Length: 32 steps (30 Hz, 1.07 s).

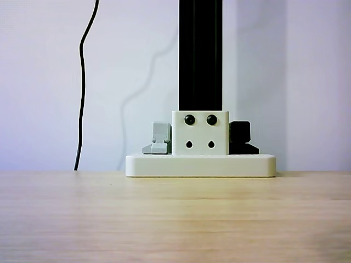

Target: Grasp a peg and put it in the crate.

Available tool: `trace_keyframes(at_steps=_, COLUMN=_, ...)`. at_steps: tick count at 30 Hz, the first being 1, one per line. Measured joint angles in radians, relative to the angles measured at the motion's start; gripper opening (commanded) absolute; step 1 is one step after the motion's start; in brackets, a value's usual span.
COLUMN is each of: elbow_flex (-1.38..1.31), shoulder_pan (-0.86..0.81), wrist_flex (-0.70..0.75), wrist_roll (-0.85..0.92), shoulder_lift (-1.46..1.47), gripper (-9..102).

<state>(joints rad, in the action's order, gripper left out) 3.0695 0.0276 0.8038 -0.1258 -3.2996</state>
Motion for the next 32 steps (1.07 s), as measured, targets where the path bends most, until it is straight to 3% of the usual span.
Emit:
trace_keyframes(at_steps=6, elbow_flex=0.0, shoulder_pan=0.0, wrist_flex=0.104, wrist_roll=0.0, shoulder_lift=-0.012, gripper=-1)
trace_keyframes(at_steps=32, elbow_flex=0.0, shoulder_pan=0.0, wrist_flex=0.104, wrist_roll=-0.005, shoulder_lift=-0.012, gripper=-1)
